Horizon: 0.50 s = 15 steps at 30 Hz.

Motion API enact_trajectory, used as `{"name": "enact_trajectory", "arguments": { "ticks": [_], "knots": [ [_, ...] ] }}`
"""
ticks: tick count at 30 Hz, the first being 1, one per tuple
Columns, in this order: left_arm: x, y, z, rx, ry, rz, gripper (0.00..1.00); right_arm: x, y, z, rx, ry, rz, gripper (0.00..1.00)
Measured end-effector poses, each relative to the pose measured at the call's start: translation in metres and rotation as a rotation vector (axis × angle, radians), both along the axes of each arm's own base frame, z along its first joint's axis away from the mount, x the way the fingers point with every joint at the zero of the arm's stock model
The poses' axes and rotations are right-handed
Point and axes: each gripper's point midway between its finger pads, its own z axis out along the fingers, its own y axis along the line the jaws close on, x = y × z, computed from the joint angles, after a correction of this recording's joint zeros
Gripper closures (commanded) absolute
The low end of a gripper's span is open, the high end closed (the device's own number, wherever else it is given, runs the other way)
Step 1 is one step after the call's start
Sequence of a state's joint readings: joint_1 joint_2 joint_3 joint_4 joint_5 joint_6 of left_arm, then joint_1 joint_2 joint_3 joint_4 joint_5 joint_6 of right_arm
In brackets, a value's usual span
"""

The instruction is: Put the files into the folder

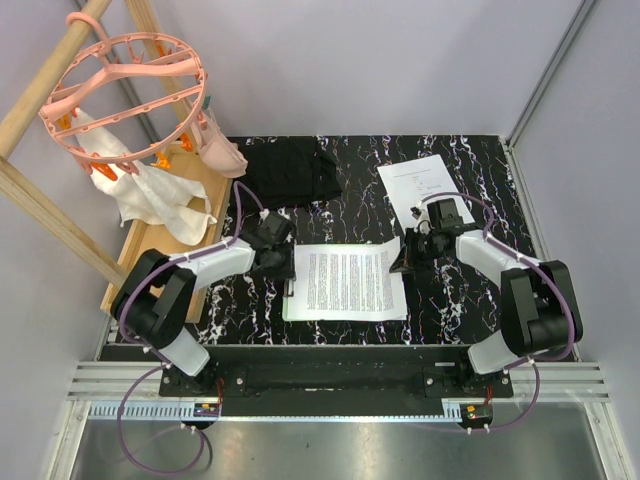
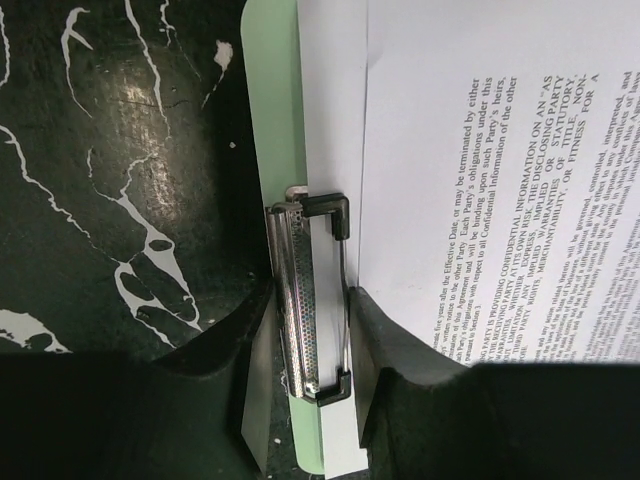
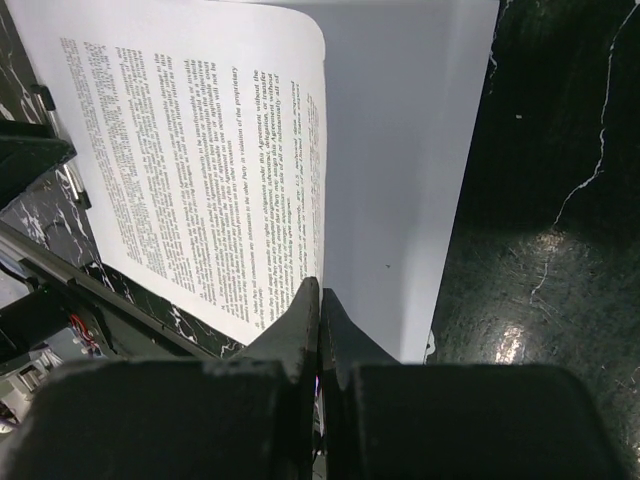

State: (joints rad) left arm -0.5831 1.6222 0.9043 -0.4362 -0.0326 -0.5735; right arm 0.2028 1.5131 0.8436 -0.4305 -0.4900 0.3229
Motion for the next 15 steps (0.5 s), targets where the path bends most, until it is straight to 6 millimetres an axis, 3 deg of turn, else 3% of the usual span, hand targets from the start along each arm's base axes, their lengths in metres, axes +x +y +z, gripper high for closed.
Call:
{"name": "enact_trajectory", "arguments": {
  "ticks": [15],
  "knots": [
    [0.010,-0.007,0.004,-0.213,-0.061,0.012,1.00,0.001,-0.008,-0.019,-0.056,0.030,-0.023,1.00]
  ]
}}
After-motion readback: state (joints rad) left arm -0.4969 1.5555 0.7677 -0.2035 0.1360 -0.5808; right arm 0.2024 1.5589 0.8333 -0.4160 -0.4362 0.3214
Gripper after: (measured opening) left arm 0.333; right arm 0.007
